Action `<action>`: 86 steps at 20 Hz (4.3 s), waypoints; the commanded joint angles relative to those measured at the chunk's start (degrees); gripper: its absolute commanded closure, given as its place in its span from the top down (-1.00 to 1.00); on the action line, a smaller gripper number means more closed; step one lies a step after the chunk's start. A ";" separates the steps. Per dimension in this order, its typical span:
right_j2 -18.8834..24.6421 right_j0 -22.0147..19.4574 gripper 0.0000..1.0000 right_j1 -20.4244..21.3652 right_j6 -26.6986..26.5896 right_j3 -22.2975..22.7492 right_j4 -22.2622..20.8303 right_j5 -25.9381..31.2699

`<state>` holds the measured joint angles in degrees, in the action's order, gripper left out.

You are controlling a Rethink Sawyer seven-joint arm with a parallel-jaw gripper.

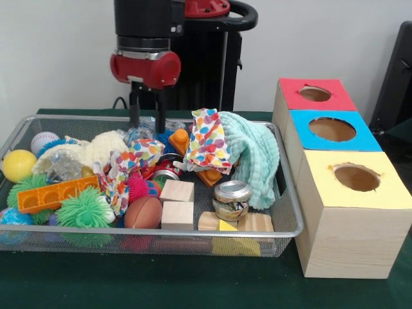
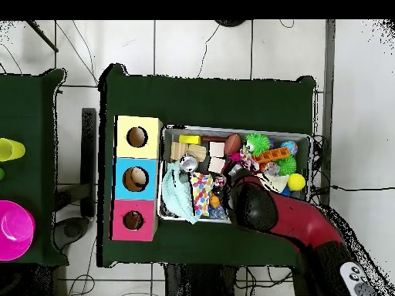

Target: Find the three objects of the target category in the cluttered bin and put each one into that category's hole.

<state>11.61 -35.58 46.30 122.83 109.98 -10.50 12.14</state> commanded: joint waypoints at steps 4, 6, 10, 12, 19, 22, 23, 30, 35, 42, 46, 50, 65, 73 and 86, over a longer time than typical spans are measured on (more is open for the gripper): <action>1.44 -4.84 1.00 -3.73 -5.72 -9.12 -4.69 6.46; 0.84 -5.18 1.00 -5.10 -5.67 -8.89 -5.96 5.58; -0.58 -6.20 1.00 -7.44 -5.43 -7.67 -8.75 4.73; -0.62 -7.15 1.00 -8.81 -4.93 -6.56 -10.02 3.32; -2.22 -7.03 1.00 -14.56 0.38 -4.11 -13.70 -3.99; -3.31 -6.66 1.00 -18.62 1.24 -4.87 -15.37 -5.93; -3.62 -6.55 1.00 -20.33 1.20 -5.71 -15.73 -6.24; -8.00 -2.56 1.00 -26.69 2.15 -10.00 -17.59 -7.64; -9.61 -1.20 1.00 -30.61 2.11 -12.06 -17.06 -8.68; -9.65 0.28 -1.00 -30.29 -0.73 -12.21 -17.55 -6.56; -9.80 1.58 -1.00 -28.86 0.44 -10.03 -16.44 -5.75; -11.00 4.51 -1.00 -26.33 5.44 -6.13 -13.89 -9.60; -4.55 8.43 -1.00 -14.34 11.25 7.68 -7.46 -14.24; -3.88 9.04 -1.00 -13.34 11.71 10.41 -5.49 -17.33; -1.18 11.81 -1.00 -9.73 13.96 16.64 0.68 -19.63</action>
<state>2.94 -25.64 35.66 122.83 120.57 -13.90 -6.59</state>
